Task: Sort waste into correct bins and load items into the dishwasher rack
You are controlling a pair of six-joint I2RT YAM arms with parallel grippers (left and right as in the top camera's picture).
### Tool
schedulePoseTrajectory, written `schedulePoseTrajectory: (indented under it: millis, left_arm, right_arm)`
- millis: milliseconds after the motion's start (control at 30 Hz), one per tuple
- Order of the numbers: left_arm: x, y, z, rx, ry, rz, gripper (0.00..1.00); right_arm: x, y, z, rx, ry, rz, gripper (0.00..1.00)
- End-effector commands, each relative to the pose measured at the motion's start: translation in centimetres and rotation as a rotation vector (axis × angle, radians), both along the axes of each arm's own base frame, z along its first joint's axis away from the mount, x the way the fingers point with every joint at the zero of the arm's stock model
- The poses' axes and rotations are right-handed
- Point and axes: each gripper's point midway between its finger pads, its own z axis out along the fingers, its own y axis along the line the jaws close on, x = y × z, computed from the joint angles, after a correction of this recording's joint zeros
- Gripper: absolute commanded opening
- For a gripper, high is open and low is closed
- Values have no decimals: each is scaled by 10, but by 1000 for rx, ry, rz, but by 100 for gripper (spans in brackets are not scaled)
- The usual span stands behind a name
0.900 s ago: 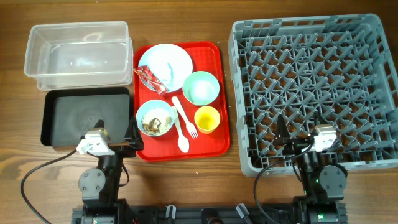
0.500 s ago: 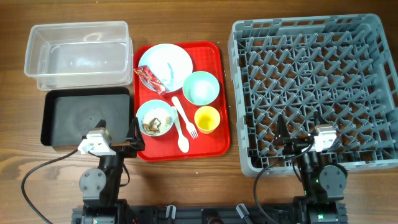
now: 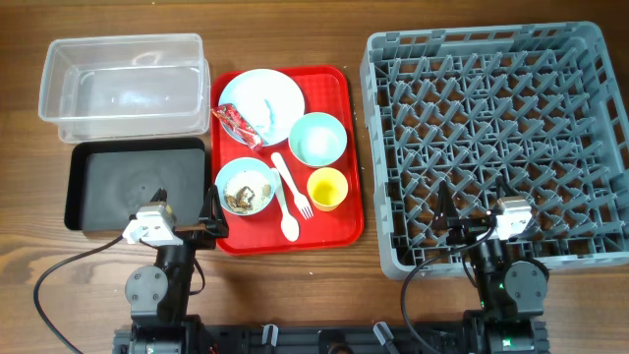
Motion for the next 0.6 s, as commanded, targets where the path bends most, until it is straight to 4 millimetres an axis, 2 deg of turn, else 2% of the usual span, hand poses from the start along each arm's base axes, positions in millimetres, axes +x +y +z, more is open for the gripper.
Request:
schedulePoseTrajectory:
  millis: [0,167,333,433,567]
  left_arm:
    - [0,0,5,20,-32,-2,100]
    - [-2,-1,8,20,15,-3,100]
    - [-2,-1,14,19,239,-6,100]
    - [10,-1,15,17,416,-8,100]
    - [36,-3,28,10,713,-22,100]
  right_arm:
    - [0,2,1,-6,-7,12,100]
    - [-2,-8,-3,-15,122,-42,100]
    - [11,-8,24,-20,262,-47,100]
    - [23,-8,32,-28,422,-45,100]
    - [27,-5,20,-32,658,-25,100]
